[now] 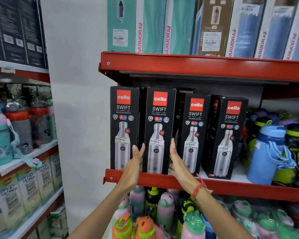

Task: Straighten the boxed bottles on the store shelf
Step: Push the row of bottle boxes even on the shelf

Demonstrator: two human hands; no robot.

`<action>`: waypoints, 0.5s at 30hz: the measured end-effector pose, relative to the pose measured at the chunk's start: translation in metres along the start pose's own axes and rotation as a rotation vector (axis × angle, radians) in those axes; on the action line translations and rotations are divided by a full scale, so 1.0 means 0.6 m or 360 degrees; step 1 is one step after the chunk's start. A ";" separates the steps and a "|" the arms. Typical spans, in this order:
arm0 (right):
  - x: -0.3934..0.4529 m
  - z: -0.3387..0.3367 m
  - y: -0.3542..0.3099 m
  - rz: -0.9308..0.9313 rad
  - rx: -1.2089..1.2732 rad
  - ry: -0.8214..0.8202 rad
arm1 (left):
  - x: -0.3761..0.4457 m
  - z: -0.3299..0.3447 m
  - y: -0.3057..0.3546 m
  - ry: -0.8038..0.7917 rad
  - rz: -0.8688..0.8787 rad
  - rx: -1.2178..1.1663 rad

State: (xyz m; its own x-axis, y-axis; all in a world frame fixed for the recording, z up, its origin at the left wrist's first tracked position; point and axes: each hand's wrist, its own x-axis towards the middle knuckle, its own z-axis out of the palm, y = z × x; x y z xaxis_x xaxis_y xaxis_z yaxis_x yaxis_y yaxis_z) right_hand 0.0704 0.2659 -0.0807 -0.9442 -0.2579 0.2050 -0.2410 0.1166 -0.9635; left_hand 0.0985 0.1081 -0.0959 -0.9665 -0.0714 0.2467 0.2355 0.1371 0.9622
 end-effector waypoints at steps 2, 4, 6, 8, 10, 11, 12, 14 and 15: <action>-0.003 0.000 0.001 -0.0006 -0.0040 -0.0017 | -0.004 0.003 0.005 0.0016 0.0004 -0.0014; -0.004 -0.001 0.000 -0.0003 -0.0070 -0.0037 | -0.006 0.005 0.005 0.0047 0.0007 0.0001; -0.005 -0.005 -0.001 -0.0026 -0.0085 -0.0037 | -0.009 0.007 0.004 0.0116 0.0019 0.0074; -0.009 -0.014 -0.001 -0.0102 -0.0111 0.0043 | -0.016 0.020 0.006 0.0370 0.0137 0.0205; -0.013 -0.029 0.001 -0.0259 -0.0040 0.0290 | -0.024 0.043 0.016 0.0726 0.0384 0.0338; -0.015 -0.039 0.001 -0.0337 -0.0001 0.0483 | -0.025 0.056 0.023 0.0793 0.0507 0.0354; -0.018 -0.051 -0.001 -0.0416 0.0001 0.0673 | -0.023 0.071 0.029 0.0753 0.0600 0.0339; -0.020 -0.079 0.000 -0.0491 -0.0071 0.0923 | -0.014 0.105 0.039 0.0446 0.0631 0.0249; -0.021 -0.093 0.003 -0.0481 -0.0094 0.0964 | -0.011 0.124 0.043 0.0252 0.0579 0.0224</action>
State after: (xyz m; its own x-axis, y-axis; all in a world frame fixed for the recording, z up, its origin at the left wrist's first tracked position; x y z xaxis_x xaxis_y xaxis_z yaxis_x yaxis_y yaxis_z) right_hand 0.0694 0.3227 -0.0755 -0.7884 0.2937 0.5405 -0.5096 0.1805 -0.8413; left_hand 0.1032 0.1859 -0.0811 -0.7925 -0.1430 0.5929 0.5317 0.3143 0.7865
